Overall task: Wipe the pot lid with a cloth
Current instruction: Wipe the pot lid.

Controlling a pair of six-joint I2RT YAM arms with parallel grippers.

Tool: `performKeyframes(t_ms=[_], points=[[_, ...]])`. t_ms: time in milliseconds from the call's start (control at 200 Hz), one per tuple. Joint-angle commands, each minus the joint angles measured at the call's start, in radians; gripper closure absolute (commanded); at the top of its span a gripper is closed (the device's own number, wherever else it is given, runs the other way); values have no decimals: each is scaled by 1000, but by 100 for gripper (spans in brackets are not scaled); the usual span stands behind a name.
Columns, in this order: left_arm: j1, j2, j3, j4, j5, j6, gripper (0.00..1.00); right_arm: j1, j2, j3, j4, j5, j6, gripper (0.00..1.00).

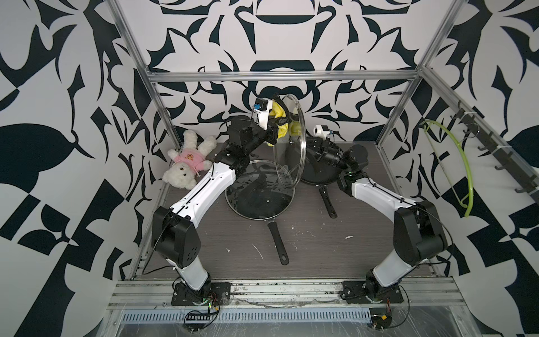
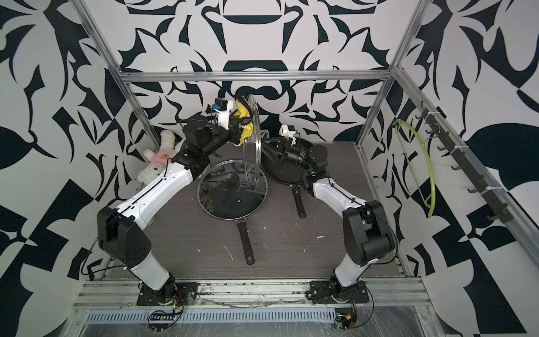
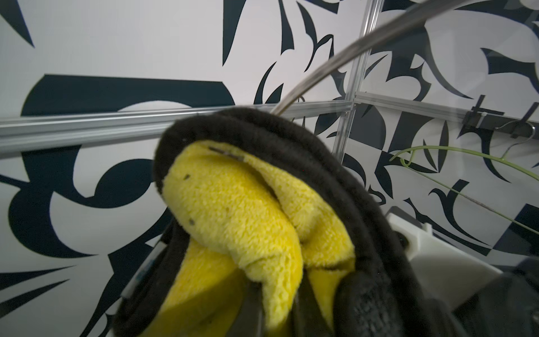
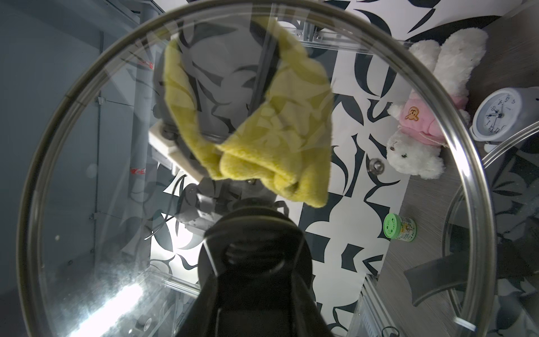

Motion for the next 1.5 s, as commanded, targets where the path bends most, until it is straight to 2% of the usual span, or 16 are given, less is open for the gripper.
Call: performKeyframes(t_ms=[0, 155, 320, 785, 920, 1110, 1280, 1495], points=[[-7, -23, -76, 4, 34, -42, 100, 16, -111, 63, 182, 5, -18, 100], [-7, -83, -191, -18, 27, -48, 100, 17, -109, 84, 170, 7, -26, 100], [-25, -176, -332, 29, 48, -109, 100, 16, -97, 97, 158, 20, -32, 100], [-257, -402, -508, -26, -38, -144, 100, 16, -60, 90, 150, 60, -39, 100], [-276, -473, -481, -24, -22, -125, 100, 16, -48, 81, 151, 61, -40, 100], [-276, -466, -364, -36, 3, -51, 100, 17, -46, 68, 162, 48, -45, 100], [-258, -382, -216, -80, -45, 42, 100, 20, -50, 59, 172, 45, -46, 100], [-164, -233, -66, -98, -62, 84, 100, 29, -60, 63, 183, 34, -42, 100]])
